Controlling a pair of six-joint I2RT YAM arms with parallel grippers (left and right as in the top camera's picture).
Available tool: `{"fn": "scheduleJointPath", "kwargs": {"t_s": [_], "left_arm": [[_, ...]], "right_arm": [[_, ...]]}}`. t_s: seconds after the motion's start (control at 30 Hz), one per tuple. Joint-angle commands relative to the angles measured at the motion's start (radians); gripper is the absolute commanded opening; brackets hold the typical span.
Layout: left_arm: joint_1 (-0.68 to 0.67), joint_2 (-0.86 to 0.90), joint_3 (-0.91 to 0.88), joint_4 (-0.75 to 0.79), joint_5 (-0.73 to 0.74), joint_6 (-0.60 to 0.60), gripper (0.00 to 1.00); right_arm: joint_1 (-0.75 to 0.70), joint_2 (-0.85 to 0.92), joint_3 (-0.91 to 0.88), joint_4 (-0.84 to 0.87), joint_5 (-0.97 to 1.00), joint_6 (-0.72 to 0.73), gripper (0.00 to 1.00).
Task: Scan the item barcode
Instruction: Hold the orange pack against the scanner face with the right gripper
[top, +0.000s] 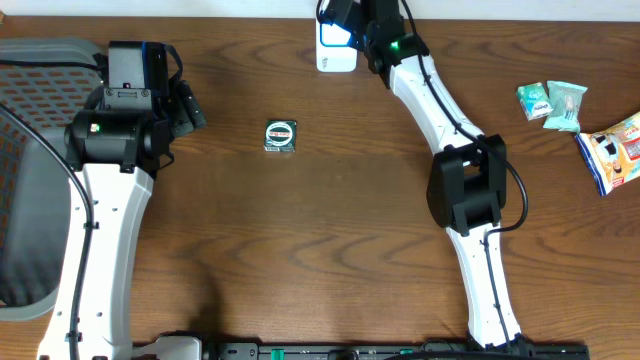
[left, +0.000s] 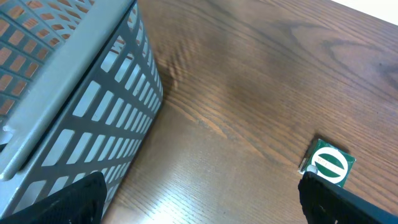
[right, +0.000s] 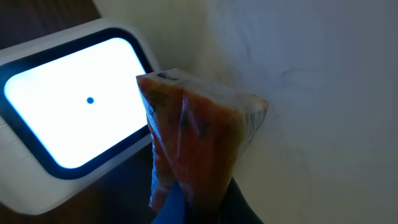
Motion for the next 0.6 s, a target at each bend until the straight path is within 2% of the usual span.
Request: {"fn": "scheduleJointPath", "kwargs": {"t_s": [0.0,0.4,0.57], "left_arm": [[0.003,0.004,0.003,-0.004,-0.013,0.013,0.98],[0.003,0.004,0.003,-0.003,-0.013,0.013,0.98],[0.003,0.004,0.003,-0.003,-0.013,0.013,0.98]], "right_arm": [[0.027,0.022,0.016,0.029,0.039,-0.027,0.01],[0.068,0.042,0.016,0.073,0.039,-0.010,0.01],[0.061,0.041,0.016,0.057,0.038,0.089,0.01]]}}
